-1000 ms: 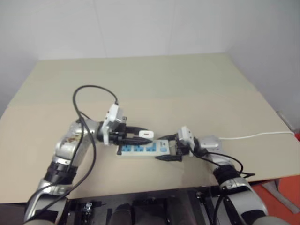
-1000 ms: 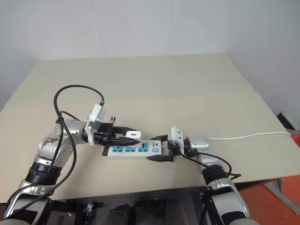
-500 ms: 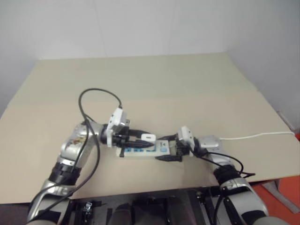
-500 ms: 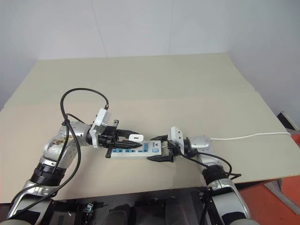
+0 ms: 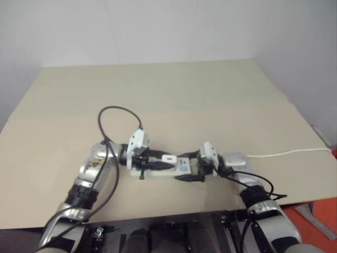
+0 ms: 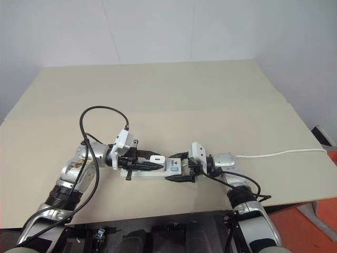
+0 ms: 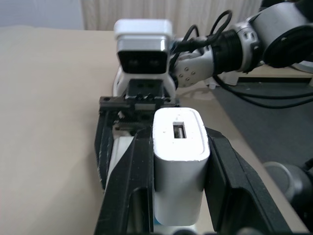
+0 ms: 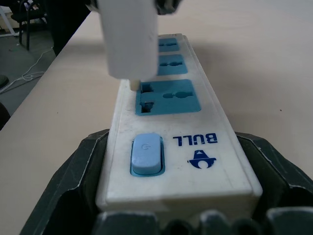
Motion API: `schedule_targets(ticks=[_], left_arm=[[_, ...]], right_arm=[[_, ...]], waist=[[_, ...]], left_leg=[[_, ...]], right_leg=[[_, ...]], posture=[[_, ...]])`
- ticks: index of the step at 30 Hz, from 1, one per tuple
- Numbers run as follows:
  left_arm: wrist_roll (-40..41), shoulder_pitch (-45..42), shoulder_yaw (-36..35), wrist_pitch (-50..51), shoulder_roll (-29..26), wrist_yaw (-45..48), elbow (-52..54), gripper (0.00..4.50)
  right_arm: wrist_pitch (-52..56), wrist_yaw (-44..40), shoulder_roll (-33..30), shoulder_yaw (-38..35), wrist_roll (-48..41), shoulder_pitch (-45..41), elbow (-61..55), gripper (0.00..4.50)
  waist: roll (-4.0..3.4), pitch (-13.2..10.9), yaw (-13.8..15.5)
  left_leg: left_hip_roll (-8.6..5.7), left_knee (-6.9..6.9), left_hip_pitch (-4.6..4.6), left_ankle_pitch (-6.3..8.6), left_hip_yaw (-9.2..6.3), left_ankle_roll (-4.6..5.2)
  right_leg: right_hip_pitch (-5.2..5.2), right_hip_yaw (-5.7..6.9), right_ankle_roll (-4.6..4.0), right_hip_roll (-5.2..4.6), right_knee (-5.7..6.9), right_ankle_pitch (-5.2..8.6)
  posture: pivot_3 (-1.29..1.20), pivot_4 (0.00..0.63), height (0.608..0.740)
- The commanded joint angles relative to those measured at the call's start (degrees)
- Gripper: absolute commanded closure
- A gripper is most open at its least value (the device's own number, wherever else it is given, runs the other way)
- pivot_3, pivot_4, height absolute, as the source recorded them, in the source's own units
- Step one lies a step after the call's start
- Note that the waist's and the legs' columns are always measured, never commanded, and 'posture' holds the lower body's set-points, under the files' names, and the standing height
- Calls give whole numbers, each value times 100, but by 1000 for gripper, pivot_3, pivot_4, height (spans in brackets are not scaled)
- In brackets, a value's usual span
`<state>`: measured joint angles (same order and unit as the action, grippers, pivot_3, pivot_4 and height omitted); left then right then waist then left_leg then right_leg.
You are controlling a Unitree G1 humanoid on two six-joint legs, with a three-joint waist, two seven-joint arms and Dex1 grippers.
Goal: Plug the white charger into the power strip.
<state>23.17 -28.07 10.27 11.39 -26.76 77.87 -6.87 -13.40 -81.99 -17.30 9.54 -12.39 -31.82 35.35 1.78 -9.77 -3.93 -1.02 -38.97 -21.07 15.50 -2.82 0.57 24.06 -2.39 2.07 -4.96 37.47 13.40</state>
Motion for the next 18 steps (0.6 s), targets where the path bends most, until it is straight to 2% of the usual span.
schedule_targets(ticks=[1, 18], left_arm=[[-65, -73, -24, -164, 108, -115, -35, 3490], [-146, 138, -61, -281, 112, -92, -66, 3490]], right_arm=[[119, -51, 88, 177, 52, 171, -3, 1077], [174, -25, 50, 184, 46, 227, -97, 1077]], waist=[[0, 0, 0], [0, 0, -2]], left_leg=[[0, 0, 0, 0, 0, 0], [0, 6, 0, 0, 0, 0]], right_leg=[[0, 0, 0, 0, -1, 0], [0, 0, 0, 0, -7, 0]], posture=[[0, 150, 740], [0, 150, 740]])
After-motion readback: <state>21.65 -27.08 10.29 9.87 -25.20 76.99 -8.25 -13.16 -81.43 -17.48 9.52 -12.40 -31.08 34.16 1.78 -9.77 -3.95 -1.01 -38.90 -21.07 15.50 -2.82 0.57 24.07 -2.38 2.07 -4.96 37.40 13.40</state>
